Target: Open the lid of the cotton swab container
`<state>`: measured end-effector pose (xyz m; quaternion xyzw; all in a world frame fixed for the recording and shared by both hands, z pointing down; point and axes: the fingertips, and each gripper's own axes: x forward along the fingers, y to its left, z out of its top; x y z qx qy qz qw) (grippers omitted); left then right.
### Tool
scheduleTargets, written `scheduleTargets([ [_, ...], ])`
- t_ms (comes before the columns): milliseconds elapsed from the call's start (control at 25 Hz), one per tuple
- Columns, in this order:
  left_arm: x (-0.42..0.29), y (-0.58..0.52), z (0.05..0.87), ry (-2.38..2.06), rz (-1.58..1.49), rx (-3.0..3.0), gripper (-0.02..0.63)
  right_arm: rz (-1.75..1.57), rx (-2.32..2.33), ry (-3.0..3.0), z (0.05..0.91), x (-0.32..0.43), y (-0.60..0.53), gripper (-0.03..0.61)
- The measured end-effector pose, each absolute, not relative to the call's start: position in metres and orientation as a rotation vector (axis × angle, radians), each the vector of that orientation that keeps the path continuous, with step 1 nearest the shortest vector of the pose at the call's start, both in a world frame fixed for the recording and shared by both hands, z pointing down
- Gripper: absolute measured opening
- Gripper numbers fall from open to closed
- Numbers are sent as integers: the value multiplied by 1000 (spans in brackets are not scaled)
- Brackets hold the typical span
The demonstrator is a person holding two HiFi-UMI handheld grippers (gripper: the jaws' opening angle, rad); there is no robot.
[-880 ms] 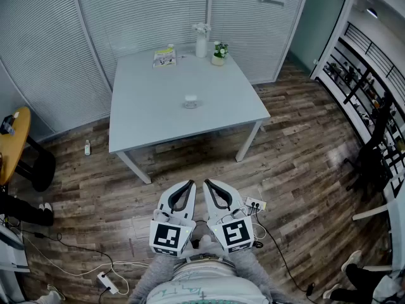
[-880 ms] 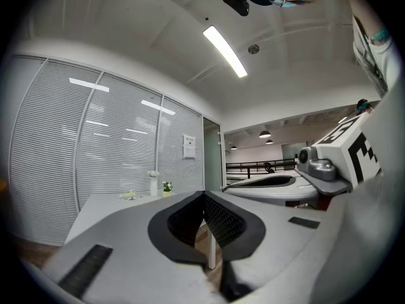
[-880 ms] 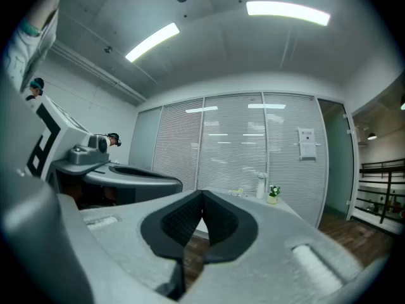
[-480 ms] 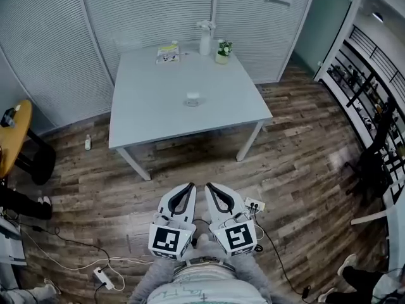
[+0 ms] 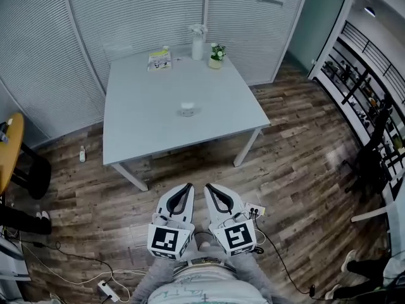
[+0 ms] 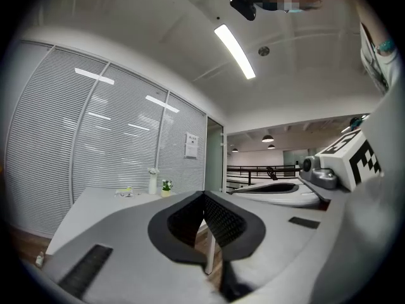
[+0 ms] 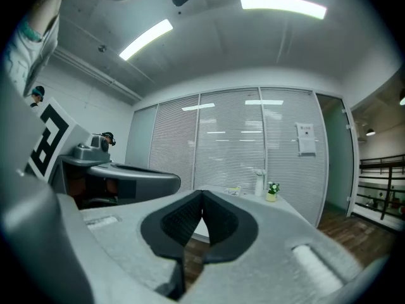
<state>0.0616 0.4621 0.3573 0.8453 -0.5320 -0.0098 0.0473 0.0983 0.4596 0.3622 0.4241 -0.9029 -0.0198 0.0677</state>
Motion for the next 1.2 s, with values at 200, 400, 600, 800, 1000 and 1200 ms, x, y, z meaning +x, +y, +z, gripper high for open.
scheduleTargets([
  [200,52,414,357,-1553,-41,2628,-2,-63,1298,-2730,366,80,415,2],
  [400,38,365,357,-1503,-34,2659,-2,-59,1312,-2715,368,59,366,2],
  [600,20,332,362,-1477,-35,2649,-2,-40,1330,-2699,370,40,334,2],
  [800,-4,308,367,-1484,-23,2634,-2,-40,1332,-2690,373,19,307,2],
  [1000,-25,300,374,-1475,-25,2637,-2,-59,1332,-2677,384,1,296,2],
  [1200,-40,295,376,-1465,-31,2639,-2,-69,1330,-2686,383,-18,292,2],
])
